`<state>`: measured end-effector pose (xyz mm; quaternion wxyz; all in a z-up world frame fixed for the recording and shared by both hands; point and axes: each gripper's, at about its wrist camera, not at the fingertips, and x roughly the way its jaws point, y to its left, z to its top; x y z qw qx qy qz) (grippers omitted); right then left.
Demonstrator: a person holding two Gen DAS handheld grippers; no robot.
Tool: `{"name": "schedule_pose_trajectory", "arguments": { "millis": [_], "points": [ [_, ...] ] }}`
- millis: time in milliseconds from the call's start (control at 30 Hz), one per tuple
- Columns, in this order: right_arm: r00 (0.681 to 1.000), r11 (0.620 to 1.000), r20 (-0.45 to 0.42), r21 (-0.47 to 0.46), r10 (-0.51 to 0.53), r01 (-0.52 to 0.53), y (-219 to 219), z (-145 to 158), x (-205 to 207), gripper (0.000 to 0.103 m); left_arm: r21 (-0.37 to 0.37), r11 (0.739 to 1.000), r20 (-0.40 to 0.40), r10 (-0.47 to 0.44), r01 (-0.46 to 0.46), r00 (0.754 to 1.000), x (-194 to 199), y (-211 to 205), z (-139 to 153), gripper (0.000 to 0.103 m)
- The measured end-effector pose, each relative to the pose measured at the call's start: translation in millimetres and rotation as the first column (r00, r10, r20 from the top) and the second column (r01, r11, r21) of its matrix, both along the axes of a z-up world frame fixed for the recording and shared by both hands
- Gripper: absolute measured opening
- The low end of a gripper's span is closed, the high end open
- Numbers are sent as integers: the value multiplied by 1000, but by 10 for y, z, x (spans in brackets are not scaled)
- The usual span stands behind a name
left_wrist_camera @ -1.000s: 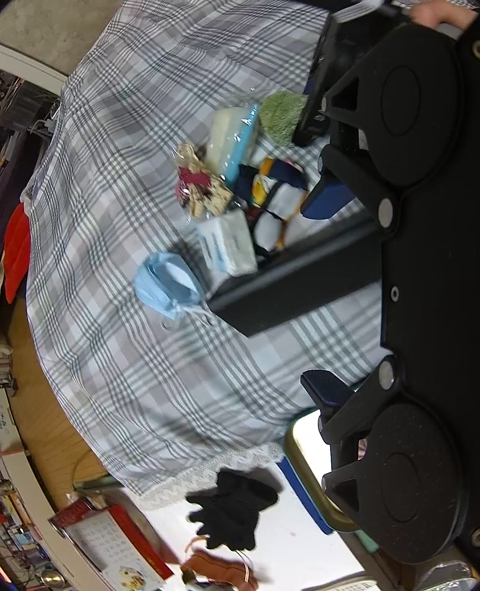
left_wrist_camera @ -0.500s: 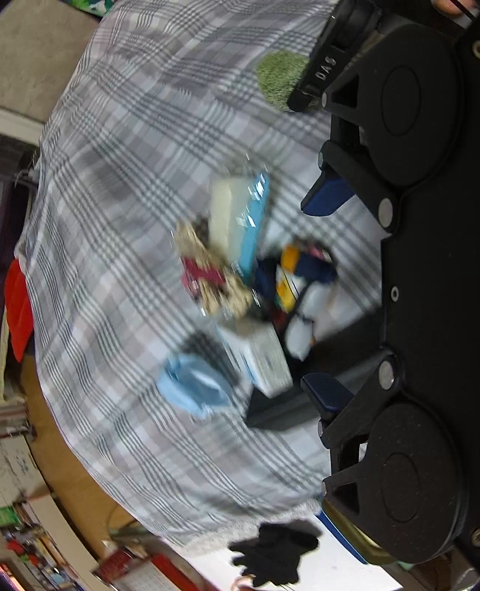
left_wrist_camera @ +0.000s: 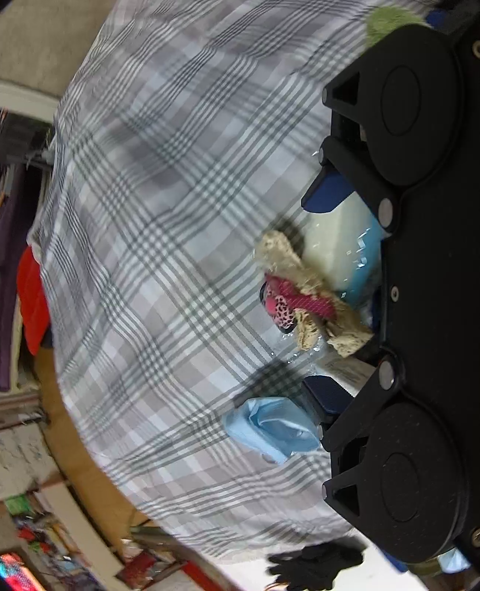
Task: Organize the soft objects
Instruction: 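Grasp the lace bundle with pink leopard hair clip using the left tool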
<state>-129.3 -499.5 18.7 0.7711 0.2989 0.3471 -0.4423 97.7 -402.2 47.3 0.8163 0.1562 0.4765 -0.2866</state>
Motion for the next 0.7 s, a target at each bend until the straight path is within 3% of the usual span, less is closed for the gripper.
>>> {"name": "schedule_pose_trajectory", "arguments": {
  "millis": [133,267,400,433,467,500,600,700],
  "points": [
    [1000,1000,10,14,25,-25,-6,-33,27,45,28,998,-51,53,-52,997,144,-56,-259,92],
    [999,999,7,6,43,-43,-1,-51,54,45,69,996,-63,52,-47,997,151,-150,-501,92],
    [999,999,3,15,47,-47,-18,-85,70,45,46,997,-93,73,-69,993,224,-169,-598,92],
    [999,999,3,15,47,-47,-20,-89,72,45,34,997,-121,78,-74,990,260,-157,-626,89],
    [999,999,2,15,47,-47,-19,-91,75,45,27,997,-153,81,-78,985,294,-149,-659,76],
    [999,999,0,14,48,-48,-13,-90,77,45,26,996,-178,88,-84,980,324,-137,-693,73],
    [998,998,-4,5,55,-55,5,-85,88,45,6,996,-158,89,-89,983,323,-87,-680,52],
    [998,998,-9,-10,60,-60,26,-78,101,45,-2,998,-161,64,-65,985,281,-70,-625,50]
  ]
}}
